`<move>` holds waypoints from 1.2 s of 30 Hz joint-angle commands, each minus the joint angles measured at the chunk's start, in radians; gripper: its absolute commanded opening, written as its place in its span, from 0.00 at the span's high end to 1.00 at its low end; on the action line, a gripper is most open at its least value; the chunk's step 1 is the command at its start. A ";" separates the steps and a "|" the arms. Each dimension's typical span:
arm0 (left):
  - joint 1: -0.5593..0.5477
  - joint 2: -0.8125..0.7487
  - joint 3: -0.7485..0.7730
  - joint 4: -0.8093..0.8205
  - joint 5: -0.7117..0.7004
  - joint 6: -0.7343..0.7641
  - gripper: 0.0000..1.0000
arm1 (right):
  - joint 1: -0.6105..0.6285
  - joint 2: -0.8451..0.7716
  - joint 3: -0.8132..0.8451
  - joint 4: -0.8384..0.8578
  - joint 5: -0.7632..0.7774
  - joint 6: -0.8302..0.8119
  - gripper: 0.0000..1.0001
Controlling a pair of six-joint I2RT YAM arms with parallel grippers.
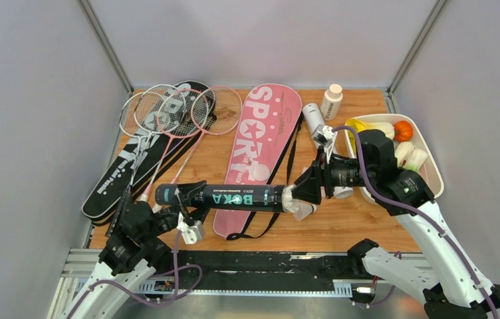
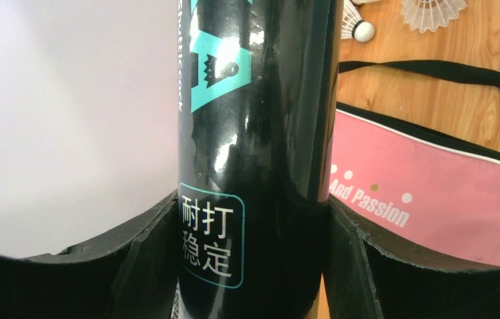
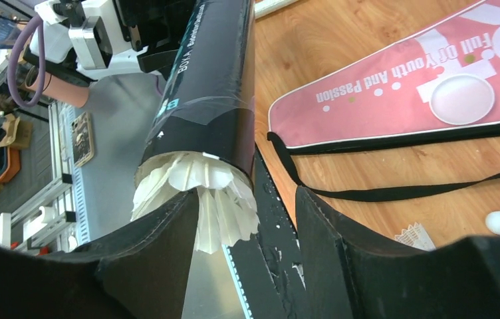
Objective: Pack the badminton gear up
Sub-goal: Place the shuttlecock at the shuttle tube.
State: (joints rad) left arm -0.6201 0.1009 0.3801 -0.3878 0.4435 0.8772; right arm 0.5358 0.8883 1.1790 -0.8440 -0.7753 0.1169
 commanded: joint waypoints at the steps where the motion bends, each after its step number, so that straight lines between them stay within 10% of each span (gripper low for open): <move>1: -0.002 -0.025 -0.002 0.116 0.029 -0.012 1.00 | 0.001 -0.029 0.028 0.033 0.083 0.046 0.43; 10: -0.002 -0.022 0.001 0.128 0.027 -0.027 1.00 | 0.001 -0.029 0.070 0.043 0.118 0.055 0.68; 14: -0.001 -0.021 -0.004 0.132 0.027 -0.034 1.00 | 0.001 -0.044 0.040 0.112 0.097 0.094 1.00; 36: -0.002 0.062 0.007 0.212 -0.002 -0.125 1.00 | 0.037 -0.091 -0.243 0.573 0.164 0.399 1.00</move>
State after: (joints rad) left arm -0.6182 0.1486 0.3561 -0.3168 0.3893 0.7773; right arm 0.5457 0.7979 0.9615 -0.3569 -0.6407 0.4541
